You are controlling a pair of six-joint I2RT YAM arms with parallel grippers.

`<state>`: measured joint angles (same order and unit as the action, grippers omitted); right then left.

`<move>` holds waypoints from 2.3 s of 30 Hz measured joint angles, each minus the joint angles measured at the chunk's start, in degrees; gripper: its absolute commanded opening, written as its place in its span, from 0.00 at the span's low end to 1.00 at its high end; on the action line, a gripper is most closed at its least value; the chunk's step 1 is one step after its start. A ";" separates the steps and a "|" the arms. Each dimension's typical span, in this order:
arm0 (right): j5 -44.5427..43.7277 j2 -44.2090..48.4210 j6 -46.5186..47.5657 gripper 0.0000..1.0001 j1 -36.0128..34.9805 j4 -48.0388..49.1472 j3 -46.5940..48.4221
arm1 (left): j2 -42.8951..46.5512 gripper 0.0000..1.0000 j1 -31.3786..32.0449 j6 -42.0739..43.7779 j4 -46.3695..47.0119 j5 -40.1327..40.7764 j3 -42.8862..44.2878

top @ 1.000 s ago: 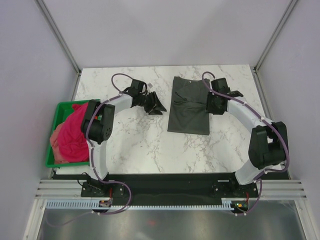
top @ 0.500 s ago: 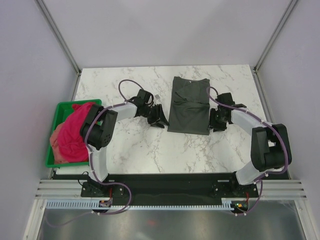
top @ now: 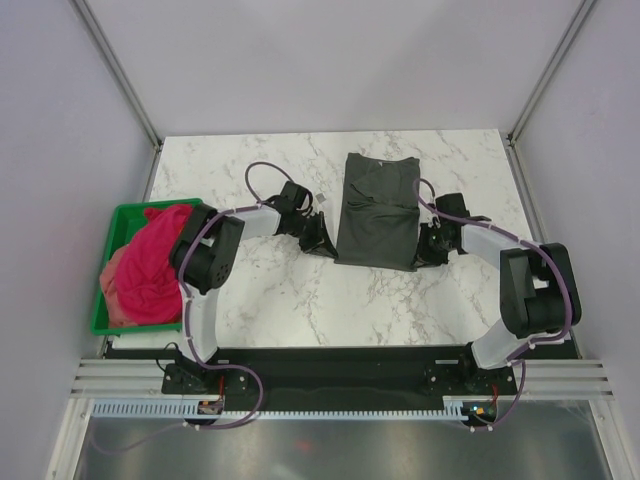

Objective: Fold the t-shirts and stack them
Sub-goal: Fold the tshirt

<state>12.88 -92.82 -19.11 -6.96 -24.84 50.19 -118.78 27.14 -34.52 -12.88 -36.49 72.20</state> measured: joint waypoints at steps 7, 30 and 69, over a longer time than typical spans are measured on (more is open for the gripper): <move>0.98 2.82 -3.89 0.00 0.00 1.51 -3.72 | 2.16 0.02 0.02 -1.84 2.34 0.39 -4.07; -3.78 14.05 -5.95 0.33 -3.65 -3.26 -2.67 | 18.40 0.46 0.31 -5.29 -1.66 8.55 -12.26; 9.29 -4.04 30.12 0.40 1.81 7.23 8.33 | -1.01 0.40 -0.55 10.01 -1.55 7.85 8.79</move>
<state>22.17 -96.86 11.00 -5.15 -17.61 58.52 -119.79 26.59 -24.51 -14.44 -28.64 80.99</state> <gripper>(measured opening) 0.416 0.402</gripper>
